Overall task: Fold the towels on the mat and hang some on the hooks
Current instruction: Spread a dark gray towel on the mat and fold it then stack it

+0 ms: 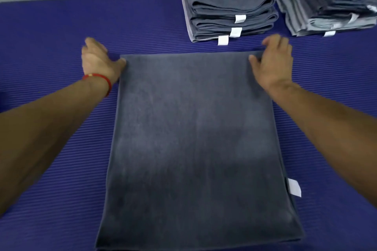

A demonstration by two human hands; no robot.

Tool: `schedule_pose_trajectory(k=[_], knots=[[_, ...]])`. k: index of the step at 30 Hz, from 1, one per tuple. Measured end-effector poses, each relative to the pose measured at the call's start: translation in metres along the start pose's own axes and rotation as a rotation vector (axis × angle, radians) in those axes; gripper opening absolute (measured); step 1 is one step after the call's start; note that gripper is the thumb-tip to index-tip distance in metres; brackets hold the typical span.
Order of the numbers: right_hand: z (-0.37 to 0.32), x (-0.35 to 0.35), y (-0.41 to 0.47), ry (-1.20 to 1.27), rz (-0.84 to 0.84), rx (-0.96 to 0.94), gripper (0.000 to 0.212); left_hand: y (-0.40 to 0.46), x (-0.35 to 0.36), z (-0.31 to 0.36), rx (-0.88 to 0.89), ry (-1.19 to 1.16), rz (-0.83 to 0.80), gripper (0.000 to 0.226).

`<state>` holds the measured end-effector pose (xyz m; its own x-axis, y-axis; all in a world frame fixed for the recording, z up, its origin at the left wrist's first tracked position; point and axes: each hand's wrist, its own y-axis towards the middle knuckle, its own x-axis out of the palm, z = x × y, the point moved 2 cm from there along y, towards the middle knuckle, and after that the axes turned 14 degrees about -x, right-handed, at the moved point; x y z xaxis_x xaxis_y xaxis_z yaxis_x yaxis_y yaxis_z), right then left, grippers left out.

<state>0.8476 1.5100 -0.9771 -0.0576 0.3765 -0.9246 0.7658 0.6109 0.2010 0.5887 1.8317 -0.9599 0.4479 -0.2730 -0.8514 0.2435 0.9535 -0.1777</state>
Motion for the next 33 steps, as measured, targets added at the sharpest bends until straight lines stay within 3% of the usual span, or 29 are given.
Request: schedule_pose_trajectory(k=[2, 4, 6, 7, 10, 12, 15, 18, 26, 29, 33], knots=[[-0.027, 0.008, -0.026, -0.192, -0.091, -0.284, 0.053, -0.028, 0.008, -0.01, 0.399, 0.184, 0.111, 0.038], [-0.044, 0.024, -0.06, -0.175, -0.334, -0.499, 0.069, -0.047, 0.03, -0.034, 0.646, 0.47, -0.011, 0.058], [-0.039, 0.033, -0.087, -0.206, -0.538, -0.599, 0.074, -0.055, 0.047, -0.051, 0.591, 0.654, -0.171, 0.069], [-0.029, 0.031, -0.091, -0.241, -0.55, -0.598, 0.074, -0.056, 0.051, -0.054, 0.531, 0.682, -0.197, 0.07], [0.004, 0.01, -0.086, -0.333, -0.567, -0.368, 0.075, -0.07, 0.046, -0.049, 0.493, 0.714, -0.157, 0.072], [0.006, -0.007, -0.097, -0.36, -0.546, -0.327, 0.074, -0.1, 0.038, -0.052, 0.659, 0.699, -0.138, 0.073], [-0.027, -0.018, -0.166, -0.343, -0.475, -0.58, 0.071, -0.18, 0.026, -0.087, 0.964, 0.577, -0.195, 0.066], [-0.043, -0.016, -0.254, -0.257, -0.518, -0.711, 0.068, -0.252, 0.021, -0.137, 1.081, 0.492, -0.333, 0.06], [0.011, -0.043, -0.315, -0.284, -0.488, -0.416, 0.07, -0.267, -0.006, -0.181, 1.191, 0.743, -0.466, 0.087], [0.015, -0.052, -0.322, -0.32, -0.486, -0.514, 0.069, -0.259, -0.022, -0.194, 1.254, 0.794, -0.502, 0.098], [0.008, -0.064, -0.334, -0.235, -0.472, -0.85, 0.067, -0.258, -0.031, -0.206, 1.27, 0.759, -0.466, 0.088]])
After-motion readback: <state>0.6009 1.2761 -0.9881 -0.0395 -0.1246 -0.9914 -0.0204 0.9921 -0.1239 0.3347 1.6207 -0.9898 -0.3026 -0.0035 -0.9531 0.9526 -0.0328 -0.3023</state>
